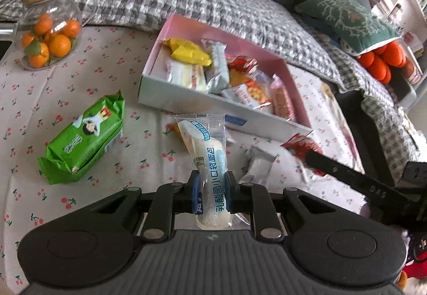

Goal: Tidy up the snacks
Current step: 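Carry the white bread bag and red candy packet over the pink box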

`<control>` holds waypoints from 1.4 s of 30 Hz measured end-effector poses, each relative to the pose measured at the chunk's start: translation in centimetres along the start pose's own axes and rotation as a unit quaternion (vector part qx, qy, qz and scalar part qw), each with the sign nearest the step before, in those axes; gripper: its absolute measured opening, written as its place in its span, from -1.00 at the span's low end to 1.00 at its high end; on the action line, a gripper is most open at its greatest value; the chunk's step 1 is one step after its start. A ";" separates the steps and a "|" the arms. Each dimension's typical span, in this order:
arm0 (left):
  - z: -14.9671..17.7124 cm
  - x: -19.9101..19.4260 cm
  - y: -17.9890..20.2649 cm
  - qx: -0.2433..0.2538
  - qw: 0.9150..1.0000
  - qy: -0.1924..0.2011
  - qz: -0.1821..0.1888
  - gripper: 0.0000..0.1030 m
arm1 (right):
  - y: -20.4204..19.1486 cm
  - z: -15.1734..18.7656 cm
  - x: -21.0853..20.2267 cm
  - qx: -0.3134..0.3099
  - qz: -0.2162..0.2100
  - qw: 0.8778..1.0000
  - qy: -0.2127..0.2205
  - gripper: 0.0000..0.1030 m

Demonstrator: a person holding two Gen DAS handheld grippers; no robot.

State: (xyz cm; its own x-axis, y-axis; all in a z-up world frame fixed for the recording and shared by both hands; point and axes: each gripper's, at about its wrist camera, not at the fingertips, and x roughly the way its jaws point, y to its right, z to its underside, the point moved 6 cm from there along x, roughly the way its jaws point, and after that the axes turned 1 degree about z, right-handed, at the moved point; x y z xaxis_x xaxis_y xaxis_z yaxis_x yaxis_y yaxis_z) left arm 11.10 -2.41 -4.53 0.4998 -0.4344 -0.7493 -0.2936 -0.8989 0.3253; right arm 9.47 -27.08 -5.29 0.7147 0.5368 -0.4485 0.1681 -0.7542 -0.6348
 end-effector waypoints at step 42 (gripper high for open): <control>-14.2 11.2 0.8 0.032 0.991 0.025 -0.129 -0.66 | 2.8 -6.8 7.6 0.082 0.021 0.996 -0.001 -0.38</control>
State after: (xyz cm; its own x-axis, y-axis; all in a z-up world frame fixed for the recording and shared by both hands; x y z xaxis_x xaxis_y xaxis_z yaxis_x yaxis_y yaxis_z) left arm 28.05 -8.78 -4.48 0.6047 -0.1949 -0.7722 -0.2009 -0.9756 0.0889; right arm 19.98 -27.62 -6.21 0.7174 0.5063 -0.4786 0.0237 -0.7043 -0.7095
